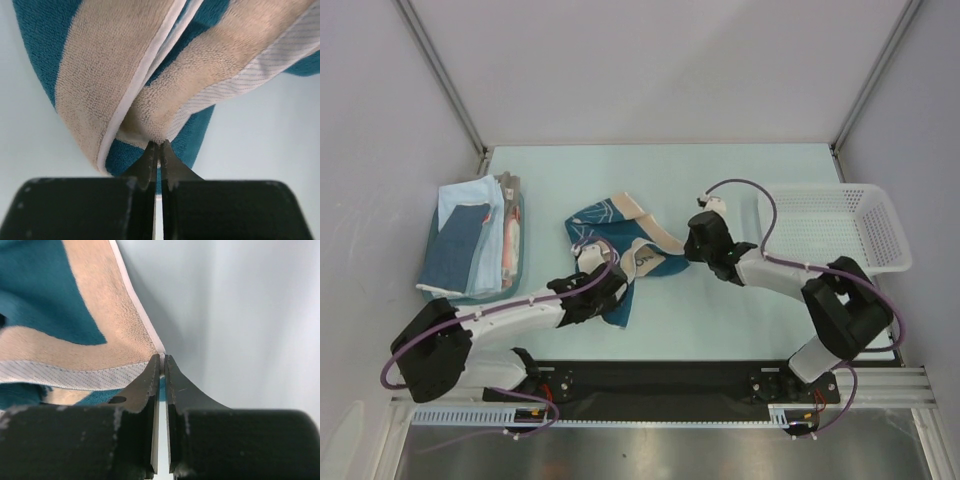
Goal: Fold and stack the towels
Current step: Flatten out the crumpled towel
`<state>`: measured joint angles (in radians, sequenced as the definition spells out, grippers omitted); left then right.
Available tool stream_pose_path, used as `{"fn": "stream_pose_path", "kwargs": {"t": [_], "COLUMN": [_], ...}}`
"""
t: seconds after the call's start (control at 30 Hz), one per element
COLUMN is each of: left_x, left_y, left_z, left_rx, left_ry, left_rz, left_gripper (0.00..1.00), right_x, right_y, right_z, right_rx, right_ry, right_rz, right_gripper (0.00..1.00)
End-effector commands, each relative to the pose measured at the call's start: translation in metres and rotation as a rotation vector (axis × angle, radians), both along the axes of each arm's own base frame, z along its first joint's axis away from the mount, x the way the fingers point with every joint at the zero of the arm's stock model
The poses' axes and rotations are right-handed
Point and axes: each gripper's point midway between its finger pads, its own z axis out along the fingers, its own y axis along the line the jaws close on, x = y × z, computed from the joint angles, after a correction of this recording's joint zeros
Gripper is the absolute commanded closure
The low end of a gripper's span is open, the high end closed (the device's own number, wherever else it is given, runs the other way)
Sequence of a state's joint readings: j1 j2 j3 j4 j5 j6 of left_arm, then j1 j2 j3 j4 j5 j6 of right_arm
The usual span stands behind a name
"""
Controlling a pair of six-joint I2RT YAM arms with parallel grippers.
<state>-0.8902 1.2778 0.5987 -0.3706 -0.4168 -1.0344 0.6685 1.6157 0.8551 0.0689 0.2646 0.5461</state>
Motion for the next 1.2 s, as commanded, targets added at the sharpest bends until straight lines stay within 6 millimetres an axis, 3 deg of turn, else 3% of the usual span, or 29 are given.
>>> {"fn": "stream_pose_path", "kwargs": {"t": [0.0, 0.33, 0.4, 0.47, 0.5, 0.53, 0.57, 0.6, 0.67, 0.7, 0.73, 0.8, 0.83, 0.93, 0.97, 1.03, 1.07, 1.13, 1.17], "left_x": [0.015, 0.027, 0.031, 0.032, 0.032, 0.032, 0.031, 0.03, 0.029, 0.028, 0.026, 0.025, 0.022, 0.018, 0.014, 0.012, 0.006, -0.002, -0.005], "left_y": [-0.014, -0.015, -0.012, -0.006, -0.003, 0.0, 0.001, 0.002, 0.006, 0.008, 0.011, 0.013, 0.017, 0.018, 0.022, 0.019, 0.024, 0.026, 0.027], "left_z": [0.042, 0.152, 0.179, 0.211, 0.222, 0.232, 0.254, 0.265, 0.298, 0.308, 0.331, 0.354, 0.378, 0.412, 0.438, 0.458, 0.483, 0.514, 0.524], "left_rx": [-0.051, -0.136, -0.144, -0.163, -0.159, -0.158, -0.181, -0.191, -0.229, -0.22, -0.246, -0.241, -0.267, -0.275, -0.304, -0.303, -0.335, -0.363, -0.365], "left_ry": [-0.1, -0.312, -0.37, -0.429, -0.451, -0.467, -0.511, -0.531, -0.592, -0.617, -0.656, -0.7, -0.741, -0.809, -0.855, -0.895, -0.941, -1.005, -1.032], "left_rz": [-0.041, -0.106, -0.106, -0.097, -0.104, -0.105, -0.119, -0.122, -0.124, -0.139, -0.138, -0.162, -0.163, -0.204, -0.208, -0.248, -0.25, -0.284, -0.301], "left_gripper": [1.0, 1.0, 1.0, 1.0, 1.0, 1.0, 1.0, 1.0, 1.0, 1.0, 1.0, 1.0, 1.0, 1.0, 1.0, 1.0, 1.0, 1.0, 1.0], "right_x": [0.004, -0.01, -0.014, -0.017, -0.019, -0.022, -0.024, -0.026, -0.035, -0.041, -0.046, -0.054, -0.061, -0.073, -0.08, -0.089, -0.1, -0.107, -0.117], "right_y": [-0.021, -0.044, -0.047, -0.054, -0.056, -0.06, -0.062, -0.063, -0.068, -0.071, -0.072, -0.075, -0.076, -0.078, -0.079, -0.081, -0.085, -0.087, -0.093], "right_z": [0.034, 0.132, 0.168, 0.192, 0.221, 0.235, 0.25, 0.279, 0.31, 0.338, 0.352, 0.381, 0.406, 0.442, 0.462, 0.485, 0.507, 0.524, 0.543], "right_rx": [0.017, 0.062, 0.093, 0.088, 0.102, 0.102, 0.109, 0.12, 0.139, 0.152, 0.158, 0.167, 0.173, 0.188, 0.199, 0.215, 0.232, 0.241, 0.258], "right_ry": [-0.057, -0.206, -0.277, -0.316, -0.373, -0.392, -0.419, -0.477, -0.535, -0.592, -0.623, -0.682, -0.735, -0.807, -0.85, -0.9, -0.95, -0.99, -1.033], "right_rz": [-0.042, -0.031, -0.024, -0.028, -0.025, -0.022, -0.021, -0.013, -0.002, 0.005, 0.016, 0.018, 0.031, 0.048, 0.065, 0.076, 0.085, 0.098, 0.102], "right_gripper": [1.0, 1.0, 1.0, 1.0, 1.0, 1.0, 1.0, 1.0, 1.0, 1.0, 1.0, 1.0, 1.0, 1.0, 1.0, 1.0, 1.0, 1.0, 1.0]}}
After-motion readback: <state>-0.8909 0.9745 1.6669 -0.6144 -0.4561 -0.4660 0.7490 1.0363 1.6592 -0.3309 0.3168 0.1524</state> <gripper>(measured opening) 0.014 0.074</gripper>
